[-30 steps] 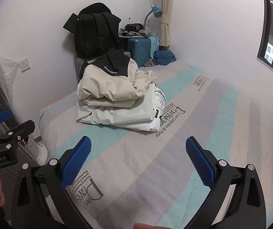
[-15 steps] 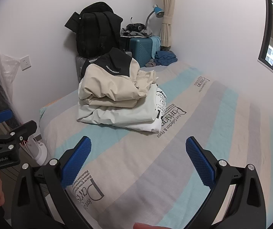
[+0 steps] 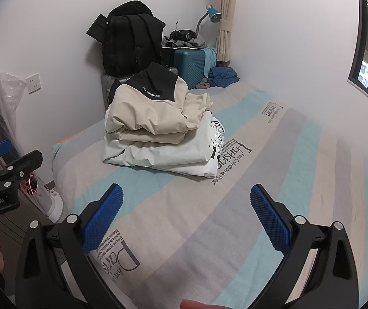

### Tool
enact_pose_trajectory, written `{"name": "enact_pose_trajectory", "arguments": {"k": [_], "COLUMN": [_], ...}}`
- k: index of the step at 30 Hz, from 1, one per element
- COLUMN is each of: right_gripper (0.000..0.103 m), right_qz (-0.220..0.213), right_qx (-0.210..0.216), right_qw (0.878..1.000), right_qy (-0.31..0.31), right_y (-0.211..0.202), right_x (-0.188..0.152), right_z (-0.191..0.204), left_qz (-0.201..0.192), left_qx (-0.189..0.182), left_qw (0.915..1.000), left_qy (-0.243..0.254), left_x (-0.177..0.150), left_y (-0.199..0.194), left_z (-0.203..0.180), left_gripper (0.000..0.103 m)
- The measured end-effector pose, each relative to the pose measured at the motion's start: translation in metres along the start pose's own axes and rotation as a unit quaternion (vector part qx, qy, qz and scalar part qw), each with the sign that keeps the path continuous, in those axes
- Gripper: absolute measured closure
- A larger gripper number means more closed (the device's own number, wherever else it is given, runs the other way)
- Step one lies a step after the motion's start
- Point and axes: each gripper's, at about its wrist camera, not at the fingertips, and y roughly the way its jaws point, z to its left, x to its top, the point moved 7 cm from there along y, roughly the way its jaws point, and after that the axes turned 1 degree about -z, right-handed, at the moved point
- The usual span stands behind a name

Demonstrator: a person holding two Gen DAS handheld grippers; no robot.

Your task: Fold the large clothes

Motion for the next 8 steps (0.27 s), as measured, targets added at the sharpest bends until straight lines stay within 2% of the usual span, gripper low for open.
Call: {"name": "enact_pose_trajectory", "arguments": {"k": [5, 8], "right_gripper": [0.008, 0.008], "right_qz": [0.002, 0.003], "right_qx": [0.001, 0.002], "right_qw": [1.000, 1.000], "right_qy": [0.001, 0.003], "right_y": [0.0012, 0.0034], "right_x": [-0.0004, -0.0006], "right_z": [0.0001, 0.0005], "left_qz": [0.024, 0.021], "left_qx": [-0.017, -0.018], "left_qw": [0.9995, 0.9996], "left_qy": [-0.007, -0.005], "left_x": [-0.0058, -0.0054], "left_y": [0.0053, 0.0053], "left_z": [-0.0027, -0.0039], "left_gripper": [0.006, 0.006]}}
